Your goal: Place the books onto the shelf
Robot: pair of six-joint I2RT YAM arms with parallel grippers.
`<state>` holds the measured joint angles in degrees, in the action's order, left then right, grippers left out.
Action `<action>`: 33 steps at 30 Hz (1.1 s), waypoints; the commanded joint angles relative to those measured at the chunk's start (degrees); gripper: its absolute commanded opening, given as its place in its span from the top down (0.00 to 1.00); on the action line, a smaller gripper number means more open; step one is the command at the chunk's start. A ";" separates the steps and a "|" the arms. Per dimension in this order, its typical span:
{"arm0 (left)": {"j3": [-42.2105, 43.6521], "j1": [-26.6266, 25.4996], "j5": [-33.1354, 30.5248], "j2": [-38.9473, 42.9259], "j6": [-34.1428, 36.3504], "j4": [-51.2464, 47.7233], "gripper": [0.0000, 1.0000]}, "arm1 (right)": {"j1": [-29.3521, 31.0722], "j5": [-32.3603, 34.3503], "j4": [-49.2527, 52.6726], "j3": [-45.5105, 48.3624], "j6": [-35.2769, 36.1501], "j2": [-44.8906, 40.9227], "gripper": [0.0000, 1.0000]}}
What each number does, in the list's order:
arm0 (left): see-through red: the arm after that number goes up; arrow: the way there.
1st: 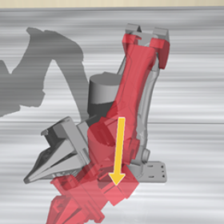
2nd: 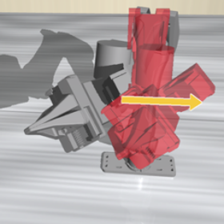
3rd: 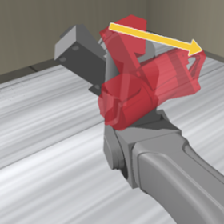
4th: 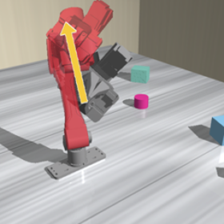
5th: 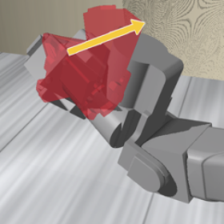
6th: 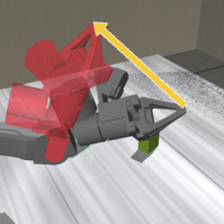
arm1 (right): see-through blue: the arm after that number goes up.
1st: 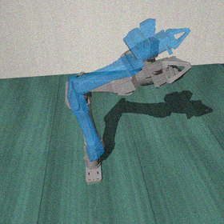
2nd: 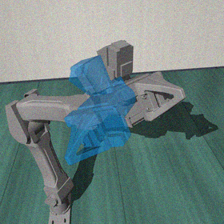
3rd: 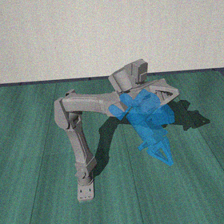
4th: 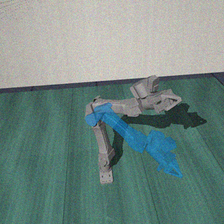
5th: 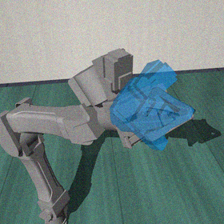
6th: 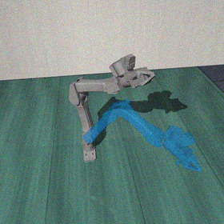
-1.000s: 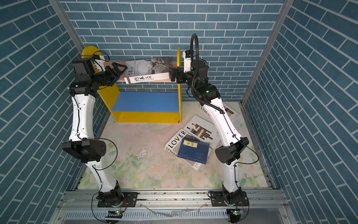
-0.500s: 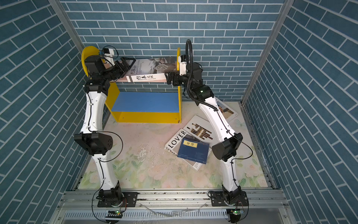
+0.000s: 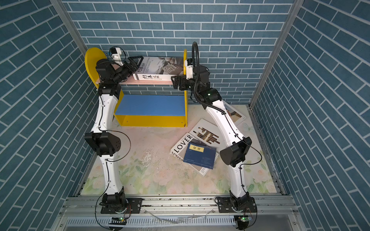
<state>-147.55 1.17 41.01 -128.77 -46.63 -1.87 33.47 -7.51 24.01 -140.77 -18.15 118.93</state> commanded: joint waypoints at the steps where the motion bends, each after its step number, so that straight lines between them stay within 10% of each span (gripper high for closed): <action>1: 2.72 -3.36 3.53 2.29 0.10 -0.78 0.00 | 0.28 1.00 -0.91 0.28 0.75 -2.08 0.02; 33: 1.62 -2.66 -2.08 5.72 6.29 -21.88 0.00 | 0.28 2.15 -2.52 3.09 -0.48 -4.14 0.02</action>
<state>-146.32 0.40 37.93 -123.96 -42.76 -14.81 33.47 -6.59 22.26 -138.56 -18.11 117.10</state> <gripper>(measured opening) 0.995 0.977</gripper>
